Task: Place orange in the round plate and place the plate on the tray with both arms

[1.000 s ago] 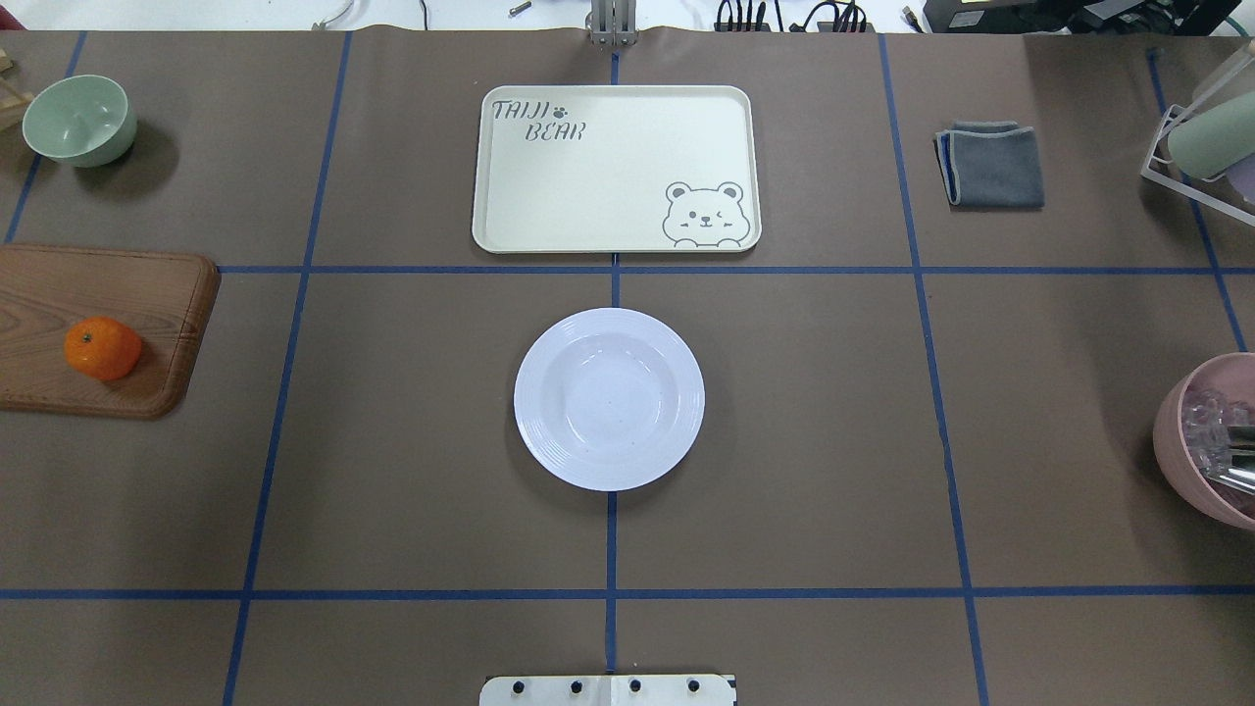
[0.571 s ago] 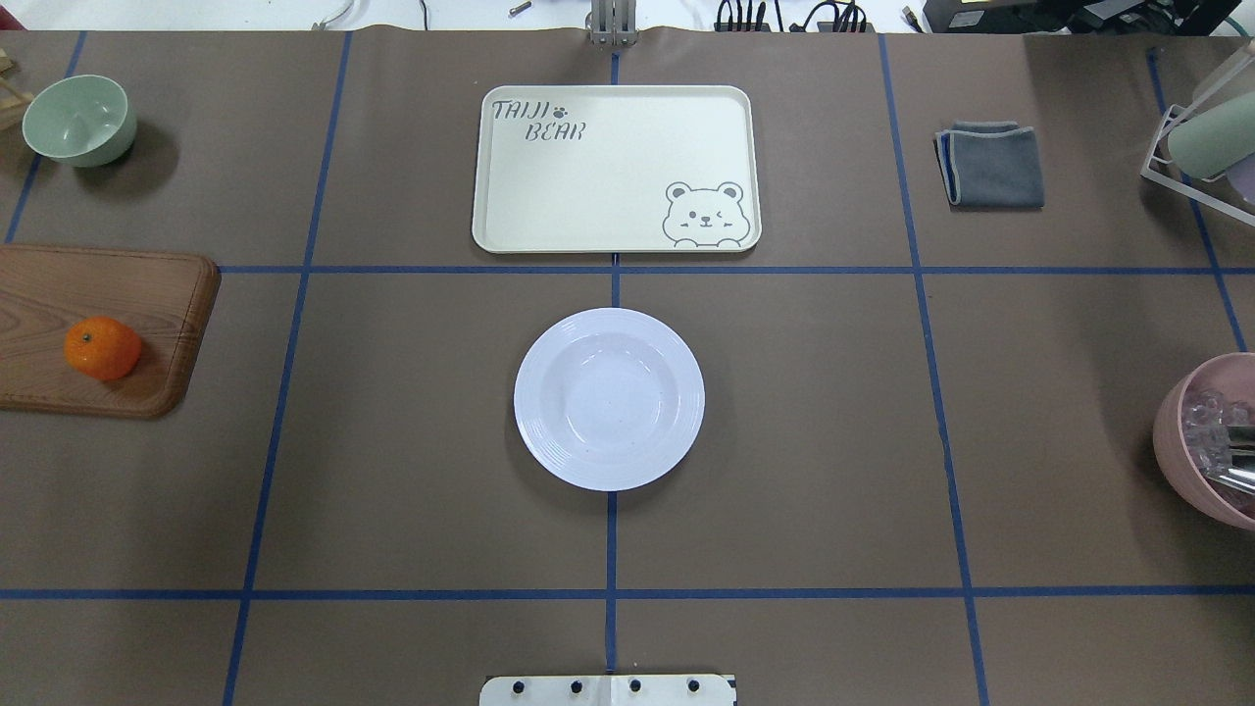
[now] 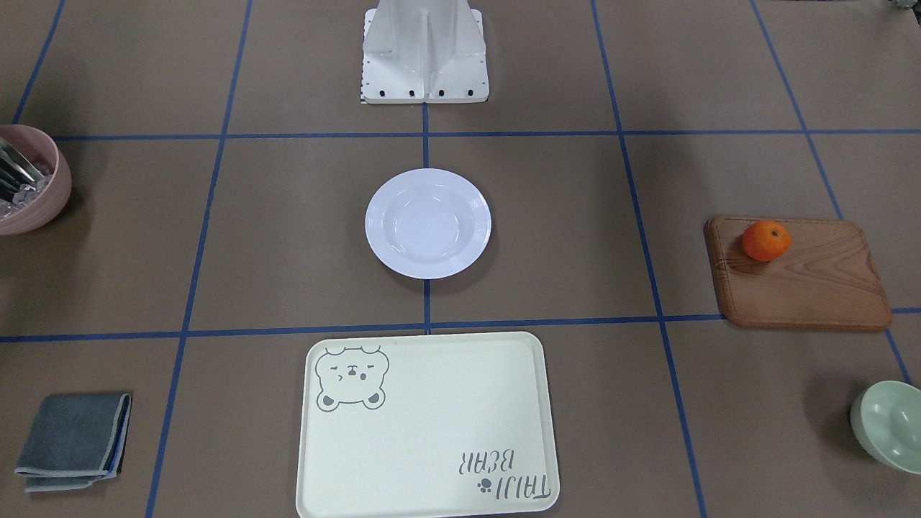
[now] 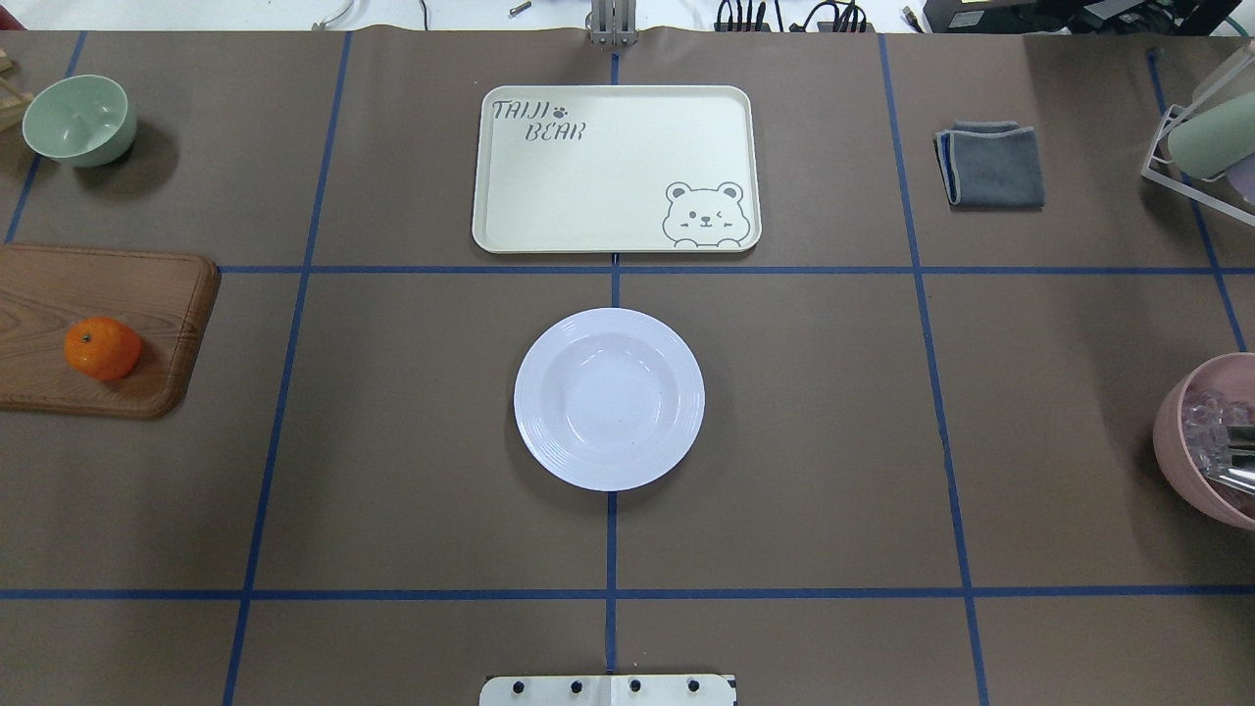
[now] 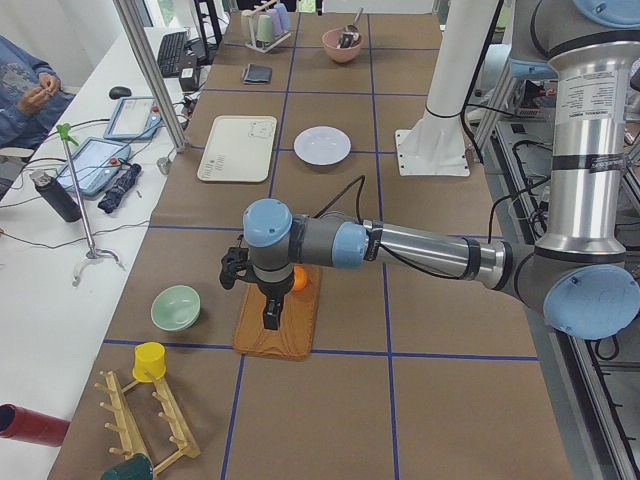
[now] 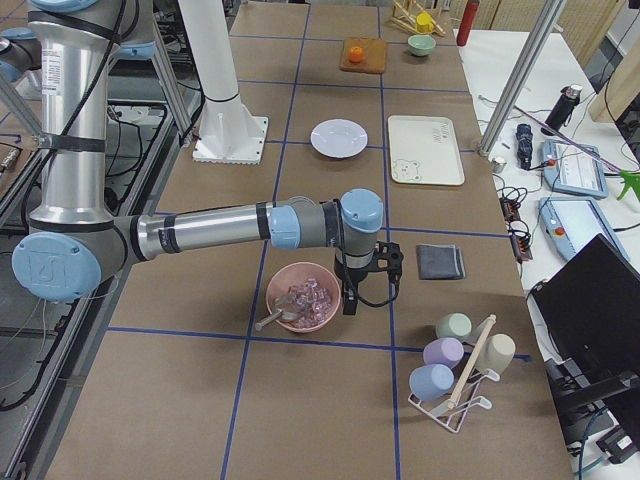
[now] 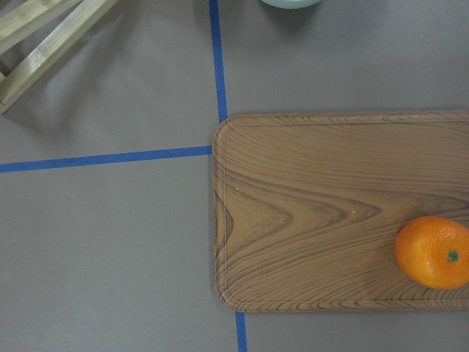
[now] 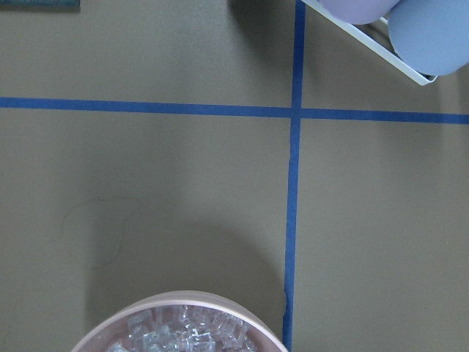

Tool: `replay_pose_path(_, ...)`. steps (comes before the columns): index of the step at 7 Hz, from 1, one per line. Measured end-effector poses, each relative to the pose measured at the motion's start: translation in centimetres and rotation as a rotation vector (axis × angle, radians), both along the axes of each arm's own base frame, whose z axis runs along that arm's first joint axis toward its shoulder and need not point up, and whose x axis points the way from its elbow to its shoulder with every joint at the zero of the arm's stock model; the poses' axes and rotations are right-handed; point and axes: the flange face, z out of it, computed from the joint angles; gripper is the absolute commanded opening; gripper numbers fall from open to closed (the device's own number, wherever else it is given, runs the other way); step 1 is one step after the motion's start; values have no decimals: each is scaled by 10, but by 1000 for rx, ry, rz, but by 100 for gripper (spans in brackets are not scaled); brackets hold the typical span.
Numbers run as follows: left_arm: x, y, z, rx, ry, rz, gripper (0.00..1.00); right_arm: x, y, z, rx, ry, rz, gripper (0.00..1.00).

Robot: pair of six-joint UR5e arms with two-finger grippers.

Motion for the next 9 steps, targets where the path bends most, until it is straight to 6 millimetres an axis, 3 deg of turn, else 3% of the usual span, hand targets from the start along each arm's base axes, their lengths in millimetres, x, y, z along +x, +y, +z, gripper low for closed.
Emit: replay_pose_path(9, 1, -3, -6, 25, 0, 1, 98, -1, -4, -5, 12, -2, 0, 100)
